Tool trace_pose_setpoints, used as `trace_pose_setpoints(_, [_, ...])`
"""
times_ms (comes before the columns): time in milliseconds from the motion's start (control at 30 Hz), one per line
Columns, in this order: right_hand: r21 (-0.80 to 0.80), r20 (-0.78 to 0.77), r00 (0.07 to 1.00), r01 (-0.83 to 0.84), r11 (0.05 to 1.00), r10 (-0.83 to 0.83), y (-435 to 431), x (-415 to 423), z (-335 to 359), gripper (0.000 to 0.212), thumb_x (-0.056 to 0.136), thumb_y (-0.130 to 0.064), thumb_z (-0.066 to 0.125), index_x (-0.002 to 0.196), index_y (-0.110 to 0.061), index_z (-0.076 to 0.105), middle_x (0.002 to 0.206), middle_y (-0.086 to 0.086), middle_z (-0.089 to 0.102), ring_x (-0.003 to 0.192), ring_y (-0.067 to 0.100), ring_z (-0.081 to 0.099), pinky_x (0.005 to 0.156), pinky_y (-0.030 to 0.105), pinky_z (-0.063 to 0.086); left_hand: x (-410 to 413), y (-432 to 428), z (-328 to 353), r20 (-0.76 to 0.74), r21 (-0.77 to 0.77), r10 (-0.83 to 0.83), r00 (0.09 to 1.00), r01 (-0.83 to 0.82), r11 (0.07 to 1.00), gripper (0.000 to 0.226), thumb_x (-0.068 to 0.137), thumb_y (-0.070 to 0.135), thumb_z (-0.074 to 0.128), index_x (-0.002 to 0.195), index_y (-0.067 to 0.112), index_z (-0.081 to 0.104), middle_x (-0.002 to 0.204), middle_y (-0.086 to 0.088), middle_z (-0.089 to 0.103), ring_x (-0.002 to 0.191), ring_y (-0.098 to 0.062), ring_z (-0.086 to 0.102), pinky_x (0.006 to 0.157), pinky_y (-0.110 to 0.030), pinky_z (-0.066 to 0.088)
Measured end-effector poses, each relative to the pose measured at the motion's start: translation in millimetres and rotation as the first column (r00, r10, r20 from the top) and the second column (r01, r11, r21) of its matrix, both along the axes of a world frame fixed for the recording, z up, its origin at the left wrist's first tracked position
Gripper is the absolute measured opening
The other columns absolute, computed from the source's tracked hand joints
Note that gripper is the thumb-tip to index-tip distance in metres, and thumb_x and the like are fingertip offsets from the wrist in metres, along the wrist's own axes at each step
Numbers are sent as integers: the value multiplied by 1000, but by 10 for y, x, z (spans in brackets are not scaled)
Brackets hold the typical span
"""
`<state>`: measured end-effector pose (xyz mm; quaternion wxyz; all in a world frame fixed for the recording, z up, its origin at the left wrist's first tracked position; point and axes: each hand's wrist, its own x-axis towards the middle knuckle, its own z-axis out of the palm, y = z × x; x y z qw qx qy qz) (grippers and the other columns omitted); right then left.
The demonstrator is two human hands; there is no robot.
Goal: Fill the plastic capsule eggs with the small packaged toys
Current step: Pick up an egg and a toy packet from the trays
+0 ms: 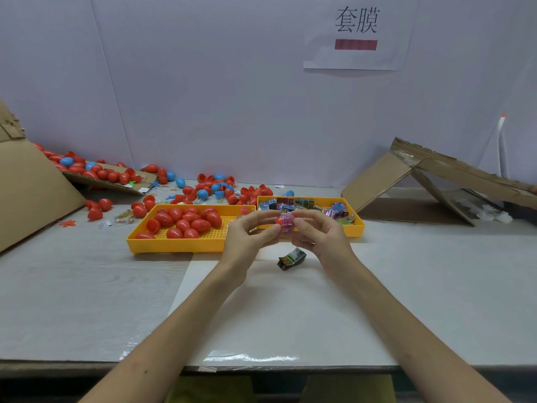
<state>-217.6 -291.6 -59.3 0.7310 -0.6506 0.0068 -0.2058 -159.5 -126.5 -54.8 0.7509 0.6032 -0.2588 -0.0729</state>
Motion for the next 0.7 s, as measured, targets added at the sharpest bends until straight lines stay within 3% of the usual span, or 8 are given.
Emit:
trace_pose_setpoints(100, [-12, -22, 1000, -7, 1000, 7, 2, -1, 4, 20, 93, -17, 69, 113, -14, 71, 106, 10, 76, 97, 27, 74, 71, 23, 56, 0, -7, -8, 34, 23, 12, 999, -12, 1000, 24, 90, 10, 74, 106, 28, 73, 99, 10, 77, 93, -11, 74, 72, -22, 59])
trace_pose_setpoints(167, [8, -28, 1000, 12, 1000, -12, -18, 6, 11, 21, 92, -17, 70, 113, -14, 71, 105, 8, 77, 95, 24, 74, 70, 22, 56, 9, -10, -22, 110, 85, 113, 988, -123, 989, 24, 91, 12, 73, 108, 29, 72, 106, 10, 75, 93, -10, 73, 73, -21, 58])
trace_pose_setpoints(267, [131, -54, 997, 55, 990, -48, -118, 10, 67, 18, 93, -16, 69, 111, -14, 71, 97, 3, 77, 87, 18, 74, 68, 22, 56, 8, -6, -72, 488, 235, 236, 840, -387, 892, 15, 93, 12, 71, 104, 22, 72, 102, 12, 70, 88, -2, 67, 70, -13, 52])
trace_pose_setpoints(367, [200, -202, 979, 14, 980, 28, -300, -23, 154, 20, 92, -13, 70, 112, -13, 69, 99, 5, 76, 86, 18, 74, 73, 25, 57, -62, -45, -139, 719, 355, 14, 695, -385, 852, 12, 92, 15, 71, 103, 20, 72, 101, 10, 67, 80, -4, 63, 68, -20, 50])
trace_pose_setpoints(433, [181, -283, 956, -26, 983, 78, -449, -31, 327, 27, 92, -9, 69, 119, -7, 66, 102, 9, 76, 88, 20, 75, 74, 26, 59, -95, -66, -191, 720, 480, -111, 685, -377, 792, 19, 92, 30, 72, 110, 26, 69, 108, 14, 64, 85, -5, 62, 71, -27, 52])
trace_pose_setpoints(500, [180, -242, 968, -14, 984, 59, -625, -4, 639, 34, 94, -6, 64, 127, 1, 60, 98, 11, 76, 84, 19, 75, 70, 23, 59, -90, -77, -236, 676, 581, -196, 710, -351, 734, 24, 90, 33, 72, 113, 29, 68, 114, 15, 62, 95, -8, 61, 77, -28, 53])
trace_pose_setpoints(600, [387, -53, 985, 174, 905, -167, -999, 105, 1201, 39, 100, -8, 57, 137, 3, 51, 102, 13, 71, 87, 19, 73, 68, 24, 59, -82, -100, -262, 621, 623, -231, 749, -293, 725, 21, 90, 14, 71, 107, 25, 72, 111, 12, 61, 99, -11, 60, 79, -18, 49])
trace_pose_setpoints(700, [491, -108, 942, 328, 807, -317, -1266, 193, 1432, 51, 105, -23, 52, 150, -8, 36, 126, 15, 56, 112, 30, 66, 85, 33, 56, -83, -98, -268, 603, 619, -206, 771, -289, 730, 23, 89, 8, 68, 105, 25, 71, 107, 12, 62, 93, -9, 59, 76, -17, 48])
